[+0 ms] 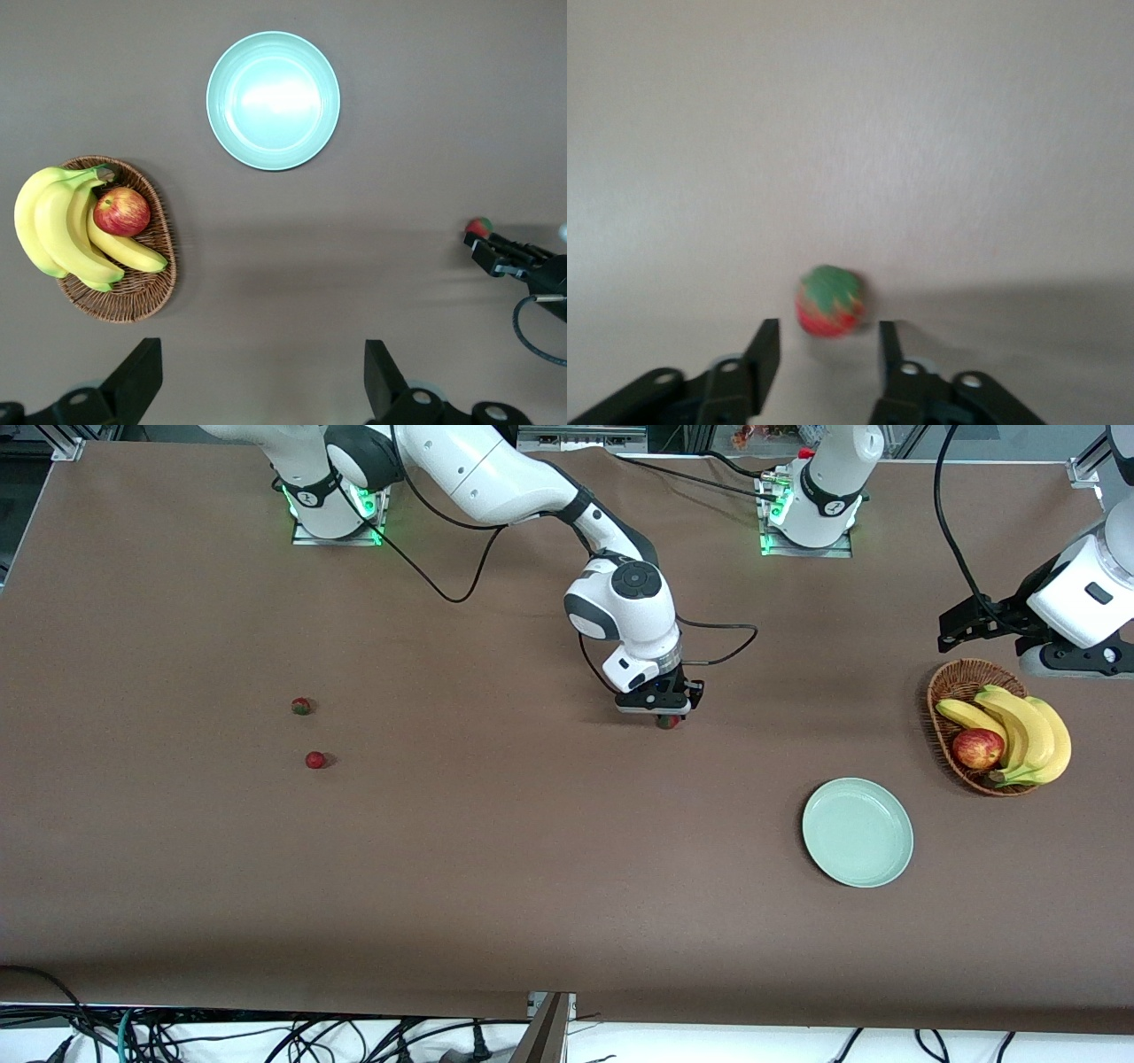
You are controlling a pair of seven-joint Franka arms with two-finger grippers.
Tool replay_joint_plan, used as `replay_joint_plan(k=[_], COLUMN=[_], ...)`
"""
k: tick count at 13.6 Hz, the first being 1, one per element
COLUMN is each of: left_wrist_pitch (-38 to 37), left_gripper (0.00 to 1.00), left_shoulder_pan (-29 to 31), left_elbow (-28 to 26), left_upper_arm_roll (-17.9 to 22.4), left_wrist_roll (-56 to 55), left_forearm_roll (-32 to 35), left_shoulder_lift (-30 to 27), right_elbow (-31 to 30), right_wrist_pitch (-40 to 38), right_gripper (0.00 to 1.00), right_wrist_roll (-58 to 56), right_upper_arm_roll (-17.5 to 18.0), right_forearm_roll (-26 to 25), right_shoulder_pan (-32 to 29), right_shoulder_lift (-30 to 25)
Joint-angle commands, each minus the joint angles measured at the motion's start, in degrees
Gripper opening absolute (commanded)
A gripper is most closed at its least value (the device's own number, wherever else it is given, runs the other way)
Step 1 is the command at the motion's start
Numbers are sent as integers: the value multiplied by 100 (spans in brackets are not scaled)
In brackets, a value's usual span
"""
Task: Collect all strawberries into plate
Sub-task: 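Carry the strawberry toward the plate and release it mid-table, then return the right gripper and grasp a second strawberry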
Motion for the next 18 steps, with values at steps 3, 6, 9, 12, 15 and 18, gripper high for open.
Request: replay_joint_plan(k=[3, 6, 9, 12, 15, 18], left_wrist_pitch=[-46, -55, -64, -73, -73, -73], left_gripper=[100, 100, 100, 100, 100, 100], left_shoulder_pan=[24, 24, 24, 24, 32, 24], left_elbow=[58, 58, 58, 50, 50, 58], left_upper_arm_roll=[9, 9, 9, 9, 18, 10], left_wrist_roll=[0, 8, 8, 0, 26, 34], left_forearm_roll=[-147, -147, -147, -147, -147, -138], left_shoulder_lift=[14, 14, 14, 14, 14, 14], right_elbow=[136, 128, 75, 75, 57, -467], right_wrist_pitch=[-1190, -2499, -3125, -3907, -4593, -4622], right_gripper=[100, 100, 100, 100, 100, 100], right_wrist_roll=[-1074, -2533, -3529, -3952, -4408, -5138], right_upper_arm_roll=[-106, -106, -167, -176, -307, -369], right_forearm_roll=[63, 73, 55, -6, -33, 19], right_shoulder_pan=[-747, -1485, -1969, -2383, -2717, -3138], right_shoulder_lift=[-556, -1040, -1225, -1269, -1296, -1549])
